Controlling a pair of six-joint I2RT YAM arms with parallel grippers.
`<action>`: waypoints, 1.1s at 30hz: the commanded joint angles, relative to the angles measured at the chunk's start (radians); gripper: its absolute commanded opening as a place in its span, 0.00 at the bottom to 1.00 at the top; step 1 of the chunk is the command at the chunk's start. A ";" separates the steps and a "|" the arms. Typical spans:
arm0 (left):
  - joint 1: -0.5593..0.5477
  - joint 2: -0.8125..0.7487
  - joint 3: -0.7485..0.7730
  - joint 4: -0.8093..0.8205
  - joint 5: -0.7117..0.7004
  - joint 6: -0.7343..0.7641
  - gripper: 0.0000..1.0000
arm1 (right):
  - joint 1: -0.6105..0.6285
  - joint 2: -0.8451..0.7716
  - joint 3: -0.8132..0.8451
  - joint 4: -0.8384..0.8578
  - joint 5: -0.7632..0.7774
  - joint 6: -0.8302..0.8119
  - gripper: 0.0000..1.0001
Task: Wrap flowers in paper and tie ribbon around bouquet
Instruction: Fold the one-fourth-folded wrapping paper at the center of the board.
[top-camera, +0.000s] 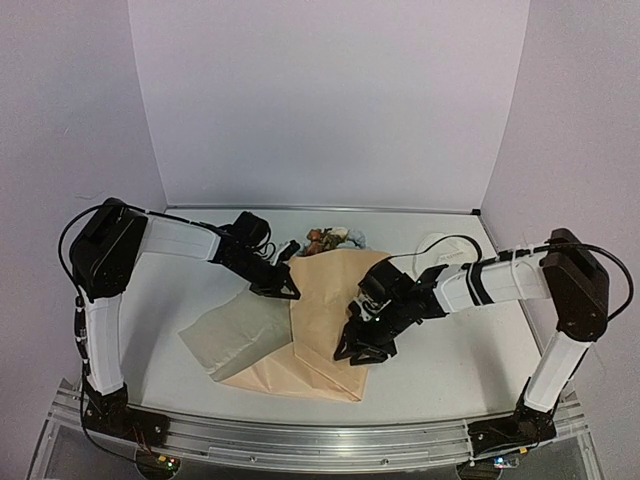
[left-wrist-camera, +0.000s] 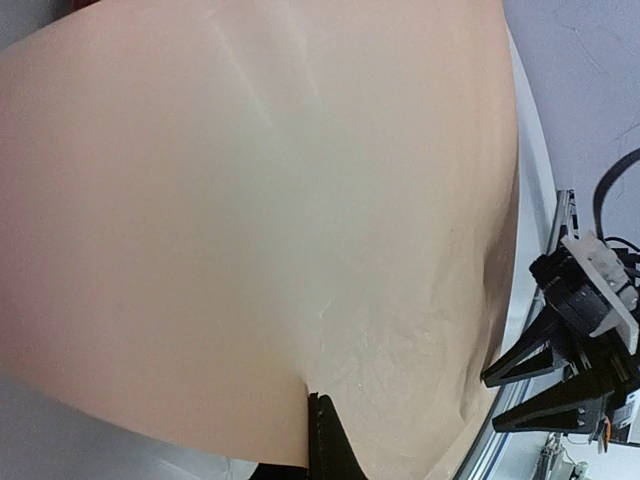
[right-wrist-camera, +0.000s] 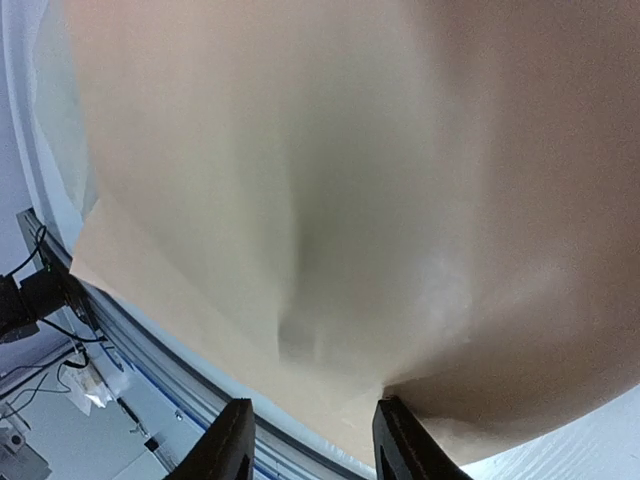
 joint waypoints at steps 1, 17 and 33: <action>0.005 -0.061 -0.018 0.052 -0.044 -0.017 0.00 | -0.003 0.002 -0.063 0.210 0.054 0.133 0.35; 0.005 -0.066 -0.022 0.063 -0.132 -0.016 0.00 | -0.002 -0.044 -0.208 0.356 0.088 0.191 0.37; 0.005 -0.094 -0.019 0.039 -0.126 -0.015 0.00 | 0.070 -0.132 -0.288 0.384 0.098 0.216 0.42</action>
